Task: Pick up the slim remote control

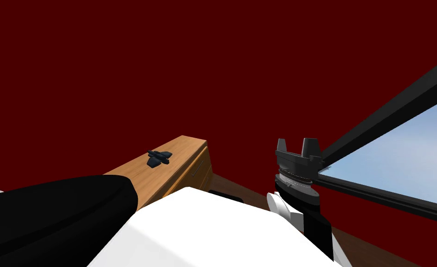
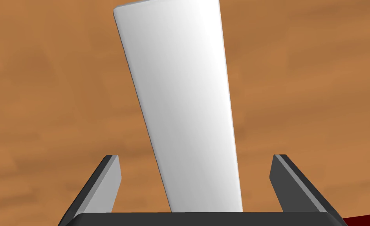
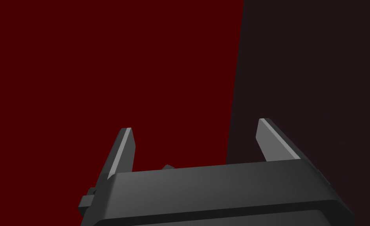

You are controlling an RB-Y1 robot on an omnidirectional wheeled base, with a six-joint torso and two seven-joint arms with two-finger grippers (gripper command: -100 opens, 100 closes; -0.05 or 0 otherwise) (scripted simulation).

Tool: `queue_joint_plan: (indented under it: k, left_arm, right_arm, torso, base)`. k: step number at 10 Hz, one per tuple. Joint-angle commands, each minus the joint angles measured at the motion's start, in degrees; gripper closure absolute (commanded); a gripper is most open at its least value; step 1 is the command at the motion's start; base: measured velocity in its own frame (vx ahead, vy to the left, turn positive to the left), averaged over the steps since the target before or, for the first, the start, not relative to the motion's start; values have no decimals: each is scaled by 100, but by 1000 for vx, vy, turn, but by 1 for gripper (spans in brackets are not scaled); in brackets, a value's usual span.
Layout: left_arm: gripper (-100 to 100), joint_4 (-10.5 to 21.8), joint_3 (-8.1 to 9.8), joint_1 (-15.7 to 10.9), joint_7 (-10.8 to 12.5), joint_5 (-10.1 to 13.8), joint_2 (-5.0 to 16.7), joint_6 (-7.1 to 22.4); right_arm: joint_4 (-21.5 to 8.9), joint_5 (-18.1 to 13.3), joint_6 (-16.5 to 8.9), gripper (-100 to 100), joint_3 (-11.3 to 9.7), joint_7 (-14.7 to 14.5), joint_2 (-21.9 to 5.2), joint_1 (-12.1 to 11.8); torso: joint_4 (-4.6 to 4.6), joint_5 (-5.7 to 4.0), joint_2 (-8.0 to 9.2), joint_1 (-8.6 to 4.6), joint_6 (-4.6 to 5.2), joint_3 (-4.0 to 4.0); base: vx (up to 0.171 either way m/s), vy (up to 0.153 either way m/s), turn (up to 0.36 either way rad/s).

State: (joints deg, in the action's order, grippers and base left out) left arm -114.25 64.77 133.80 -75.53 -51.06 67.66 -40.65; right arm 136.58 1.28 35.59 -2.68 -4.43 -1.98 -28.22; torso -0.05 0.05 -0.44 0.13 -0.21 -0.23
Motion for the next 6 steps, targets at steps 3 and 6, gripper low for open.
queue_joint_plan:
  k: [3, 6]
  left_arm:
    - [-100, 137, -301, -225, 118, -86, 289, 245]
    - [100, 160, -340, -256, 107, -89, 302, 254]
  right_arm:
    - [0, 0, 0, 0, 0, 0, 0, 1]
    - [0, 0, 0, 0, 0, 0, 0, 1]
  torso:
    - [3, 0, 13, -5, 1, 7]
    - [6, -3, 21, -10, -1, 13]
  base:
    - [-26, -10, -31]
    - [-27, -13, -13]
